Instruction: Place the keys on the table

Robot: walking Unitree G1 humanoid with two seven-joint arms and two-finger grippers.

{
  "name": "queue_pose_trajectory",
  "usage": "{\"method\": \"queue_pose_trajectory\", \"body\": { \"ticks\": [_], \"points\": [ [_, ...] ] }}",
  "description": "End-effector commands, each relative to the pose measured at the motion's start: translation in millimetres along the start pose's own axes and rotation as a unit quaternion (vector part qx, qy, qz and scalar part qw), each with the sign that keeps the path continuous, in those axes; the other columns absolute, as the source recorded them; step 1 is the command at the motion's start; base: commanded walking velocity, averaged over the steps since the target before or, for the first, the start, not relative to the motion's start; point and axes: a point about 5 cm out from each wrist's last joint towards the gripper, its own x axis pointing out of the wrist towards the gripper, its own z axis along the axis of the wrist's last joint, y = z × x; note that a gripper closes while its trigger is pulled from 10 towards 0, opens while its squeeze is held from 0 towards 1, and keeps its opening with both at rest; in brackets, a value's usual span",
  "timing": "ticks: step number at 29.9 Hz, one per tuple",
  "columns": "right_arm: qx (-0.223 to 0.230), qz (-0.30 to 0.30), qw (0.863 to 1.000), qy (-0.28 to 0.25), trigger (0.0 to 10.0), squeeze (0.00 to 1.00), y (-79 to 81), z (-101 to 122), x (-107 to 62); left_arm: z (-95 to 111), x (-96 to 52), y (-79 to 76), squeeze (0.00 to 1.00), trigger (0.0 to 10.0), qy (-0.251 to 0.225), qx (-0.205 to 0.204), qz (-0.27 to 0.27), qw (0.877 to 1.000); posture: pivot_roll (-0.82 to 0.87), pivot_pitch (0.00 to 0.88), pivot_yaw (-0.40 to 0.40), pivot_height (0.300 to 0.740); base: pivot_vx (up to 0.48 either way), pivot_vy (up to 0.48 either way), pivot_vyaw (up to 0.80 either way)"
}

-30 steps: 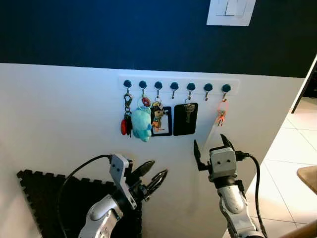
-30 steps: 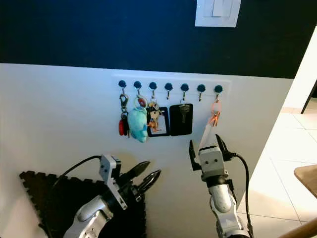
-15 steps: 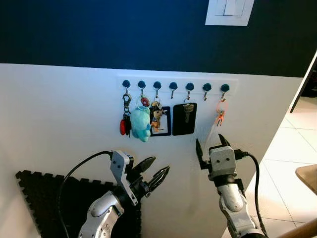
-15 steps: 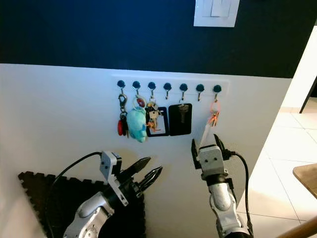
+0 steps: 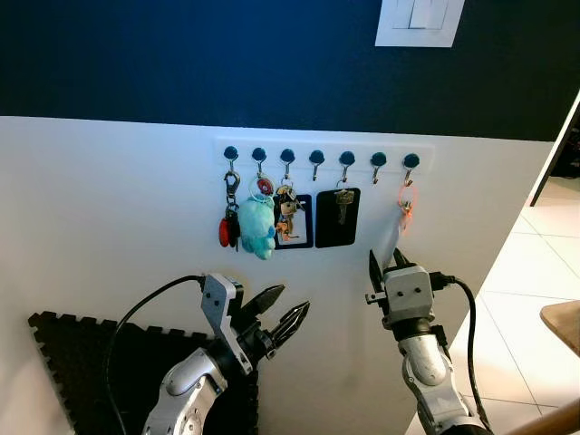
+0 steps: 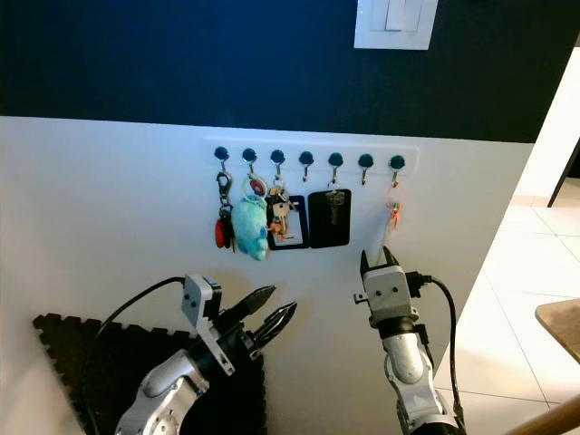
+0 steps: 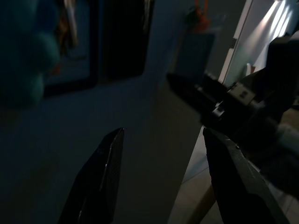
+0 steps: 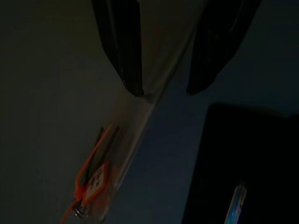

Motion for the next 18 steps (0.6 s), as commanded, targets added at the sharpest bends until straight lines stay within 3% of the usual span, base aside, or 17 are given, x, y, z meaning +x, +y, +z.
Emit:
{"method": "queue_pose_trajectory", "body": {
  "ticks": [1, 9, 12, 18],
  "points": [
    [-0.006, 0.003, 1.0, -0.002, 10.0, 0.0, -1.1, 0, 0.5, 10, 10.6, -12.7, 0.0, 10.0, -0.023, -0.006, -0.039, 0.999, 0.04, 0.052, -0.007, 0.74, 0.0, 0.0, 0.0],
    [-0.007, 0.0, 1.0, 0.004, 10.0, 0.0, -2.6, -1, 0.2, 23, 22.4, -24.9, 0.0, 10.0, -0.047, 0.001, -0.074, 0.996, 0.03, 0.074, -0.015, 0.74, 0.0, 0.0, 0.0],
    [-0.01, 0.003, 1.0, 0.006, 10.0, 0.0, -3.2, -1, -0.1, 38, 35.8, -31.7, 0.0, 10.0, -0.07, 0.035, -0.087, 0.993, 0.03, 0.087, -0.02, 0.74, 0.0, 0.0, 0.0],
    [-0.011, 0.002, 1.0, 0.006, 10.0, 0.0, -3.3, -1, 0.0, 42, 39.4, -32.9, 0.0, 10.0, -0.074, 0.052, -0.09, 0.992, 0.03, 0.082, -0.024, 0.74, 0.0, 0.0, 0.0]
  ]
}}
